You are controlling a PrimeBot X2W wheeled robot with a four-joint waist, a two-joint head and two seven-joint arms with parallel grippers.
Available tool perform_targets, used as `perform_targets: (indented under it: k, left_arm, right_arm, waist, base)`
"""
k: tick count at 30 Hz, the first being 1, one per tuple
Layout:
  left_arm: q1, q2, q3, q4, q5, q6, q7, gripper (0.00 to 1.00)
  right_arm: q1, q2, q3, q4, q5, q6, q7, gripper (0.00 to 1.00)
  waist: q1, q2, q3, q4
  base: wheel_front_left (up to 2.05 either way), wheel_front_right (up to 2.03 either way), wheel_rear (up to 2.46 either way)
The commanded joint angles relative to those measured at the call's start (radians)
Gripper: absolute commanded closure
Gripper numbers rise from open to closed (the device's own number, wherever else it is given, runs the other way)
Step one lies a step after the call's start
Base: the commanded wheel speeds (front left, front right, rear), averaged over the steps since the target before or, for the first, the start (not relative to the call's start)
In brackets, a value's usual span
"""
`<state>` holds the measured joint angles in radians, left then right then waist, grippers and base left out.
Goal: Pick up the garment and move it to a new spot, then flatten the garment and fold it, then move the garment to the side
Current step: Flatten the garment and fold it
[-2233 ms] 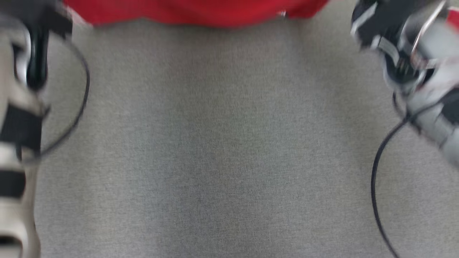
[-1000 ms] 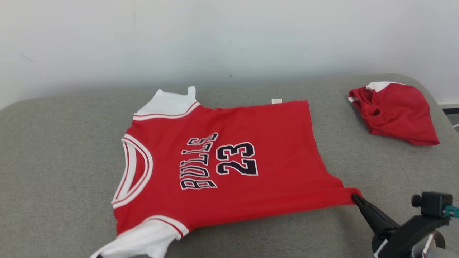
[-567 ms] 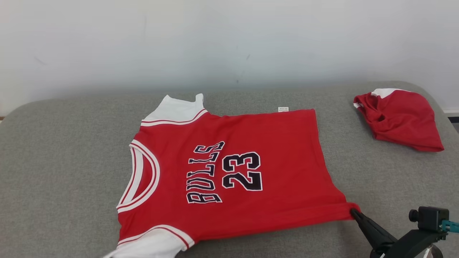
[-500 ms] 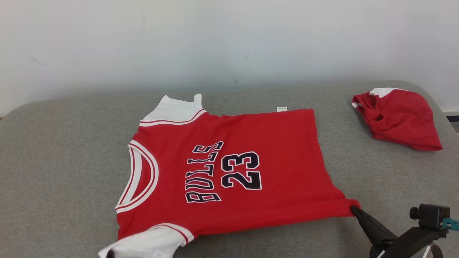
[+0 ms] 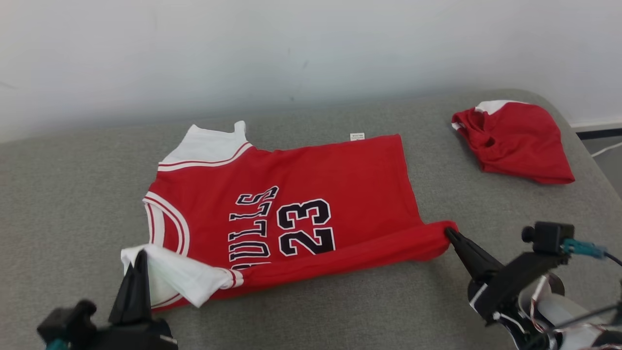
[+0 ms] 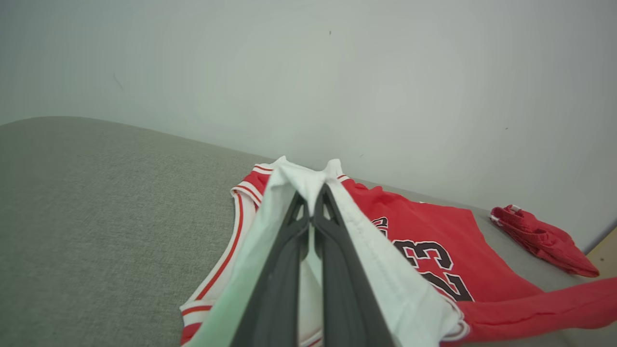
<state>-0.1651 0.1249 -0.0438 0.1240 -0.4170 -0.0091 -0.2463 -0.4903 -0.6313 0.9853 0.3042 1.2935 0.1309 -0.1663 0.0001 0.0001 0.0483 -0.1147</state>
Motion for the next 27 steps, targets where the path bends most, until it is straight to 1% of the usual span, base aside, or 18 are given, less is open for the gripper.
perform_targets:
  k: [1,4,5,8,15,23,27]
  left_arm:
    - [-0.04,0.017,-0.007,0.041,0.016,-0.011,0.007,1.0]
    - [-0.122,0.039,-0.015,0.13,0.02,-0.029,0.017,1.0]
    - [-0.122,0.039,-0.015,0.13,0.02,-0.029,0.017,1.0]
    - [-0.201,0.062,-0.016,0.217,0.025,-0.041,0.026,1.0]
    - [-0.385,0.104,-0.035,0.39,0.045,-0.056,0.05,1.0]
    - [-0.557,0.141,-0.078,0.551,0.079,-0.074,0.06,1.0]
    - [-0.607,0.144,-0.09,0.62,0.088,-0.077,0.044,1.0]
  right_arm:
    - [-0.033,0.016,0.005,0.022,-0.002,0.0,0.012,1.0]
    - [-0.091,0.05,0.018,0.082,0.006,0.0,0.042,1.0]
    - [-0.091,0.05,0.018,0.082,0.006,0.0,0.042,1.0]
    - [-0.149,0.082,0.033,0.144,0.014,0.0,0.066,1.0]
    - [-0.269,0.145,0.063,0.274,0.038,0.0,0.088,1.0]
    - [-0.367,0.199,0.117,0.347,0.052,0.0,0.082,1.0]
    - [-0.396,0.212,0.151,0.37,0.049,0.0,0.066,1.0]
  waist:
    - [-0.0001,-0.0001,0.018,-0.02]
    - [-0.0001,-0.0001,0.03,-0.036]
    - [-0.0001,-0.0001,0.03,-0.036]
    - [-0.0001,-0.0001,0.048,-0.05]
    - [-0.0001,-0.0001,0.119,-0.067]
    - [-0.0001,-0.0001,0.205,-0.085]
    - [-0.0001,-0.0001,0.225,-0.092]
  base:
    - [0.0,0.0,0.0]
    - [0.0,0.0,0.0]
    - [0.0,0.0,0.0]
    - [0.0,0.0,0.0]
    - [0.0,0.0,0.0]
    - [0.0,0.0,0.0]
    - [0.0,0.0,0.0]
